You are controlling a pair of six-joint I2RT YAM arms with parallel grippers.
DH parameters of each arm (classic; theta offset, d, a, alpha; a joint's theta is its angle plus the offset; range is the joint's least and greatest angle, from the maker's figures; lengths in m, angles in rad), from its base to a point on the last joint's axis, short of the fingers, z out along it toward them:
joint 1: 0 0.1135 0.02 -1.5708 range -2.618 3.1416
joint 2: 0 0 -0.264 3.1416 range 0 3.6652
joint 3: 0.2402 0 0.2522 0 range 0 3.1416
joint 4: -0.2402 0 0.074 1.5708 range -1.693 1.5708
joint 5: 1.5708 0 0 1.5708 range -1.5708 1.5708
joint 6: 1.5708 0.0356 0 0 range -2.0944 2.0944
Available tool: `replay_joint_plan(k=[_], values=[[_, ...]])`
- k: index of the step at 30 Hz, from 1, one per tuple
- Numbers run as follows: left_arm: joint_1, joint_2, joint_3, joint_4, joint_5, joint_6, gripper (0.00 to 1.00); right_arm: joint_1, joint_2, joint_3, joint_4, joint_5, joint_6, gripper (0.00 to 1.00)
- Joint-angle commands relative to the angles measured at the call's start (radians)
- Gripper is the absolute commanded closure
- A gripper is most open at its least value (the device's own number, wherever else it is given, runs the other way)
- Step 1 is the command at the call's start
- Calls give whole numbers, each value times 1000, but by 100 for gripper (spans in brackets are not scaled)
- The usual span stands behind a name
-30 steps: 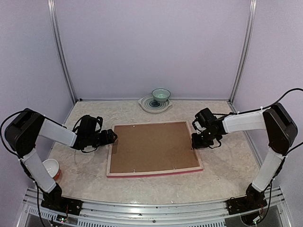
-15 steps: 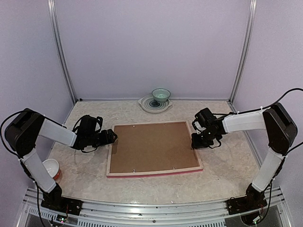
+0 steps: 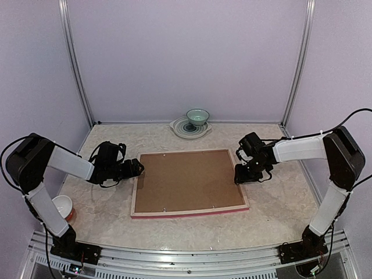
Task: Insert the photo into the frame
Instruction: Press the fastener onto the backboard.
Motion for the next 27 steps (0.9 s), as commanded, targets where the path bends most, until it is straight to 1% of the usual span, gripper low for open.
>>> replay_joint_plan(k=[1,6,8,17,27], values=[[9,9,-2,-16,21,-9,15,10,-3,16,-24,28,10,59],[9,12,-2,-16,23,-10,15,10,-48,18,-6,5,-18,51],[9,12,-2,-15,25,-11,15,10,-55,21,-5,4,-29,50],[9,14,-2,-15,26,-11,15,10,-48,-1,-31,-54,-81,51],[9,17,-1,-13,28,-12,15,13,-22,-15,-61,-25,-103,55]])
